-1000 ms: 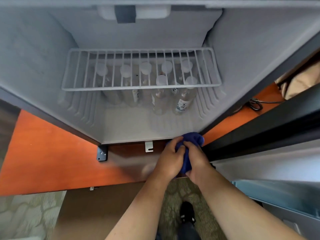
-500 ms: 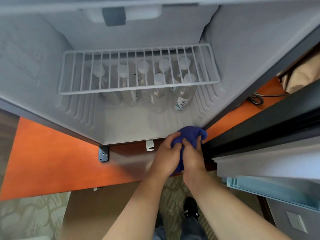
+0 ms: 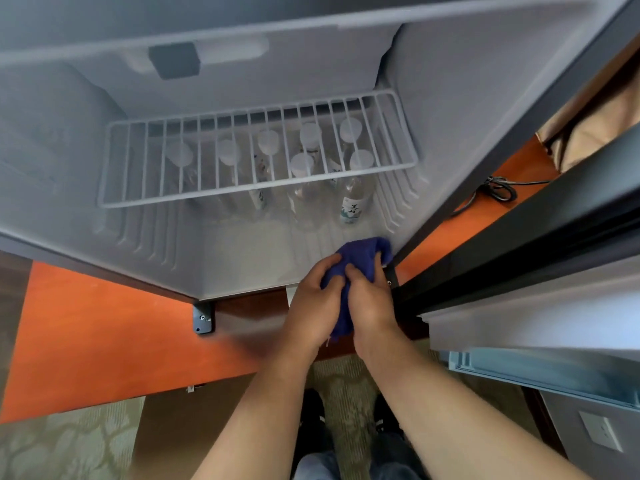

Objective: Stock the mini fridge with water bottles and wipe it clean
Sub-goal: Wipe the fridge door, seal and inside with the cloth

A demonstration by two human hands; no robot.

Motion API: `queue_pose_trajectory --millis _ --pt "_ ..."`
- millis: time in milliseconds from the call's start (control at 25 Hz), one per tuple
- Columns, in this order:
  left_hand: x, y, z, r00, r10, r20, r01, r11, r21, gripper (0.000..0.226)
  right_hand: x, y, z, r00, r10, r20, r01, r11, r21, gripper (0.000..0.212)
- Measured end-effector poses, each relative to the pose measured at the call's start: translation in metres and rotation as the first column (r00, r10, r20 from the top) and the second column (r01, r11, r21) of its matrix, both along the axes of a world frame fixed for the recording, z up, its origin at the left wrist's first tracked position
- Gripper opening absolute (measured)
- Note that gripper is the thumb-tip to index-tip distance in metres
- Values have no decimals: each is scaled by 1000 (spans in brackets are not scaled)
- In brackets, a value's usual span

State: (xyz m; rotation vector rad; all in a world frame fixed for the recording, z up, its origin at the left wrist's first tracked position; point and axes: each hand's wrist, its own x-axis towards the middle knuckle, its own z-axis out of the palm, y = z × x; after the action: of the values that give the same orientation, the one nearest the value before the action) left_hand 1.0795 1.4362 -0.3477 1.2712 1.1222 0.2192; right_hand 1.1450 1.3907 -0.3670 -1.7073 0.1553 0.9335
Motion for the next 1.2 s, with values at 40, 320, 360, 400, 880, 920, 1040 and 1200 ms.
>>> queue_pose_trajectory --millis 40,320,360,400,880,920,1040,1200 --pt "1 1 -6 1000 1 -2 -1 1000 -11 38 4 5 -7 1000 14 8 -14 1000 -11 69" --pt "0 -2 -17 988 -131 -75 132 991 -2 36 1 -16 -26 975 -174 -138 177 984 13 53" --pt "-2 -11 -16 983 -164 -86 164 986 -7 35 -4 -27 -23 962 -210 -175 214 977 3 53" --pt "-5 -19 -16 978 -190 -87 189 982 -17 33 -8 -37 -20 956 -226 -187 228 974 -9 53" --pt "10 -9 -32 982 -184 -52 185 982 24 40 6 -21 -23 997 -63 -32 61 996 -60 43" --pt "4 -10 -42 984 -165 -63 166 986 12 39 6 -19 -31 993 -57 -103 50 996 -73 38" --pt "-13 -12 -58 992 -105 -62 103 994 -34 35 3 -17 -50 965 -92 -245 63 991 -121 31" --pt "-42 -10 -57 997 -34 -63 31 998 -49 34 -14 -15 -51 949 -38 -314 -3 992 -129 26"
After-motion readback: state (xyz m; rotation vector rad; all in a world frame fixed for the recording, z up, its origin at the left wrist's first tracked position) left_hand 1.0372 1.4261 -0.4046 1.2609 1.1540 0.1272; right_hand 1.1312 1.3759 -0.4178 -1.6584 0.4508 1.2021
